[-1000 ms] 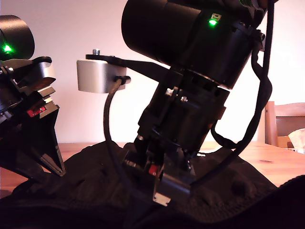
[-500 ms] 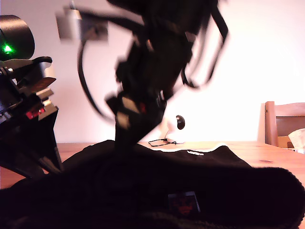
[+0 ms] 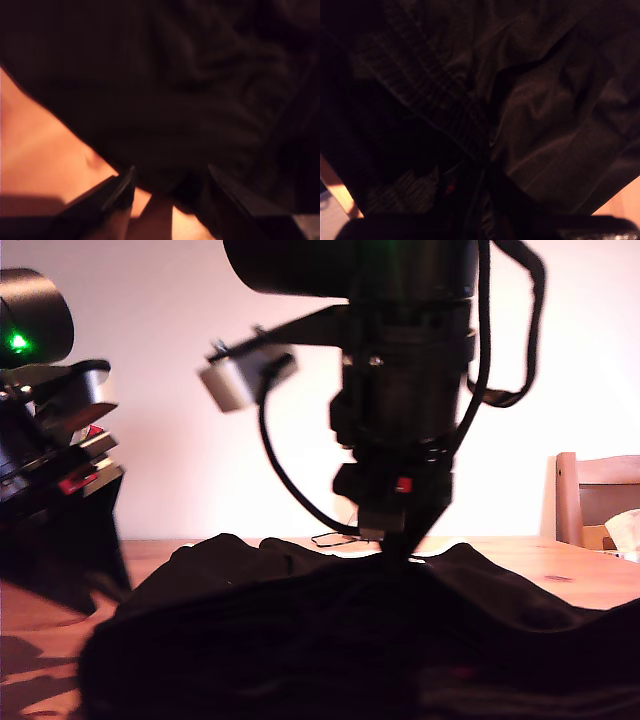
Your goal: Fold the shorts in front of you. After folding it, place it to the left side.
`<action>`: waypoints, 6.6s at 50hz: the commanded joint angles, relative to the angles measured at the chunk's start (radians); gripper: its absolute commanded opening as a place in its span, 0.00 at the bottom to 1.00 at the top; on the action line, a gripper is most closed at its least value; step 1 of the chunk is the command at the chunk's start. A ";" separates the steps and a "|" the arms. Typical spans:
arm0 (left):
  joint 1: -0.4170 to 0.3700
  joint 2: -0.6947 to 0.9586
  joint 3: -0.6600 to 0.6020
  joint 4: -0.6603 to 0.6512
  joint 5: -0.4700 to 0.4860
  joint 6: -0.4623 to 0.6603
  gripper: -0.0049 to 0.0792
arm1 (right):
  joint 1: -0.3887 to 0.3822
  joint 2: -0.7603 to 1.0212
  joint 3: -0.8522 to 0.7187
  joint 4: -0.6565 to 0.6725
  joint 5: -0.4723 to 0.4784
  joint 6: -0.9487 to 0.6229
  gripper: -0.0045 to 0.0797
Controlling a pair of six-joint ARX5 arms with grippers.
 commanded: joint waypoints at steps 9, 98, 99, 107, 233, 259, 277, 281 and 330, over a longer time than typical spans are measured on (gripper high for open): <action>-0.005 0.089 0.005 0.248 -0.003 0.012 0.19 | 0.005 -0.002 -0.017 0.002 0.006 0.011 0.04; -0.132 0.031 0.025 0.249 0.463 -0.330 0.39 | -0.195 -0.137 0.032 -0.224 0.106 0.184 0.04; -0.143 0.027 0.025 0.236 0.460 -0.330 0.45 | -0.197 -0.137 0.032 -0.221 0.105 0.183 0.04; -0.262 0.032 0.025 0.161 0.305 -0.378 0.53 | -0.219 -0.133 0.032 -0.184 0.089 0.185 0.04; -0.504 0.159 0.050 -0.085 -0.432 -0.139 0.03 | -0.312 -0.105 0.032 -0.134 -0.051 0.135 0.04; -0.317 0.156 0.076 -0.237 -0.487 -0.012 0.03 | -0.333 -0.105 0.032 -0.188 -0.043 0.135 0.04; -0.308 0.039 0.095 -0.151 -0.216 -0.070 0.03 | -0.336 -0.105 0.032 -0.158 -0.104 0.138 0.04; -0.308 0.020 0.096 -0.115 -0.152 -0.122 0.05 | -0.336 -0.105 0.032 -0.179 -0.123 0.138 0.05; -0.336 0.259 0.096 0.154 -0.022 -0.172 0.21 | -0.415 -0.105 0.204 -0.352 -0.857 0.231 0.39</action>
